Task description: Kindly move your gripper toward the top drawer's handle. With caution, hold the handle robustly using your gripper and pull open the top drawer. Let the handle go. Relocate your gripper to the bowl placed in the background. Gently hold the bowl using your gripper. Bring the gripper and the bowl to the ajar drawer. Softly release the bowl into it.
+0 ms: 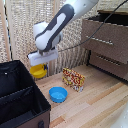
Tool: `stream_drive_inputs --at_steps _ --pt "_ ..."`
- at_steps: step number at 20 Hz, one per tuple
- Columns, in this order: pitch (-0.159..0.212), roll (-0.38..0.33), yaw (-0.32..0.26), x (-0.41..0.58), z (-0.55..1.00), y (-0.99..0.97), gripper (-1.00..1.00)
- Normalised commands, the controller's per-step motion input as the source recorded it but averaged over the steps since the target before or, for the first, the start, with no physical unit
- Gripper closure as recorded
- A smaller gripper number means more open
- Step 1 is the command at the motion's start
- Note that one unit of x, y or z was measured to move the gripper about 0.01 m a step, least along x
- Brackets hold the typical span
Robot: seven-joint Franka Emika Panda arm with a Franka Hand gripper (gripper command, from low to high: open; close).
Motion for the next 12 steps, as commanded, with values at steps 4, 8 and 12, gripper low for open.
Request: stream_drive_inputs --at_steps 4,8,12 --pt "0.001 0.000 -0.129 0.000 1.00 -0.15 1.00" --pt "0.000 0.000 -0.113 0.000 1.00 -0.14 1.00" --pt "0.020 0.000 -0.101 -0.011 1.00 -0.15 1.00"
